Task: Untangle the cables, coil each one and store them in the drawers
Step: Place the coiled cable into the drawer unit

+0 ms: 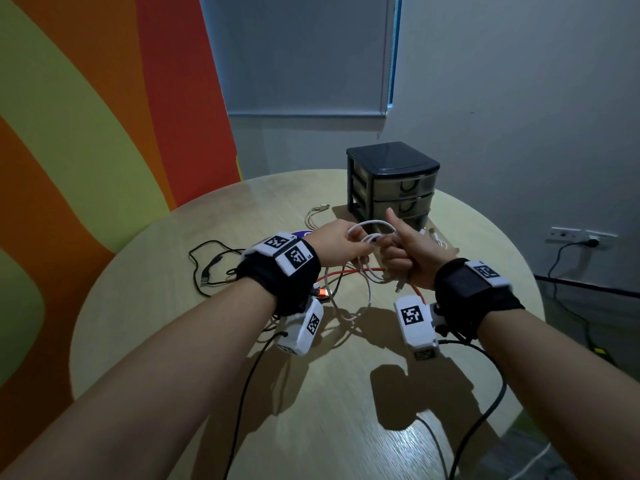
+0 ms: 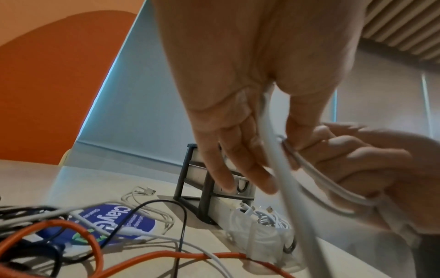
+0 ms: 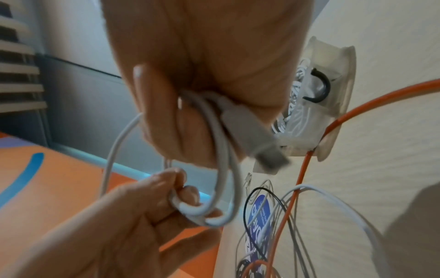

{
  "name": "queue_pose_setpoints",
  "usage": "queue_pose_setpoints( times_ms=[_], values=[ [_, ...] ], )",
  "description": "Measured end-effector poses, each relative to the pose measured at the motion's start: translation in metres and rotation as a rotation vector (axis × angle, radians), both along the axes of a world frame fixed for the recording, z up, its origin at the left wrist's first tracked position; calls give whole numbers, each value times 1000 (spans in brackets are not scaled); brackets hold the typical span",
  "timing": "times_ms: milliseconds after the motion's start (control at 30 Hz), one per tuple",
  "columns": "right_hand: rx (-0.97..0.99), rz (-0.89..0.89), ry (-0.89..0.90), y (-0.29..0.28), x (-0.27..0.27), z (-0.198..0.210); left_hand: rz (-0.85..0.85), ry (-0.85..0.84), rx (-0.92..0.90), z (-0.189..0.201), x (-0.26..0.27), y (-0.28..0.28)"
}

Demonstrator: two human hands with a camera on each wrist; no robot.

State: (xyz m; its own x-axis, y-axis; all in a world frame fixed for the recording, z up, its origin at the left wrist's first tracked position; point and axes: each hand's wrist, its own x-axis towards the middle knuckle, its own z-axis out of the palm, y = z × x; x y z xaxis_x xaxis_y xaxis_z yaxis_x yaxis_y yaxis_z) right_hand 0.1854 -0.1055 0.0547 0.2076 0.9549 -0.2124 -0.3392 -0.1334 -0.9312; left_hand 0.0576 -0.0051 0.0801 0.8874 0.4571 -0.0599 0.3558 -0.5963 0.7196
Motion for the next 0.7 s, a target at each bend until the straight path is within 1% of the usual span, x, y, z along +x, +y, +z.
queue_pose_setpoints(
  times_ms=[33, 67, 167, 200, 300, 400, 467, 533, 600, 700],
  values=[
    [11, -17, -7, 2, -1, -1, 33, -23, -45, 0, 0, -1],
    [25, -37, -6, 3, -1, -2, 68, -55, -131, -1, 0, -2],
    [61, -56, 7, 4, -2, -3, 191, -180, -474, 0, 2, -6],
    [71, -57, 16, 4, -3, -4, 220, -213, -556, 1, 2, -7],
    [118, -65, 75, 3, -4, -5, 203, -281, -677, 0, 2, -7],
    [152, -42, 131, 2, -5, -3, 161, -321, -716, -3, 2, -2],
    [145, -7, 140, 1, -6, 0, 172, -354, -719, -5, 2, -1],
    [125, 30, 109, 0, -9, 2, 220, -395, -710, -6, 3, -2],
    [103, 73, 68, 0, -11, 3, 292, -422, -671, -6, 5, -3],
    [99, 112, 79, 3, -12, 2, 342, -428, -560, -8, 7, 0]
  ],
)
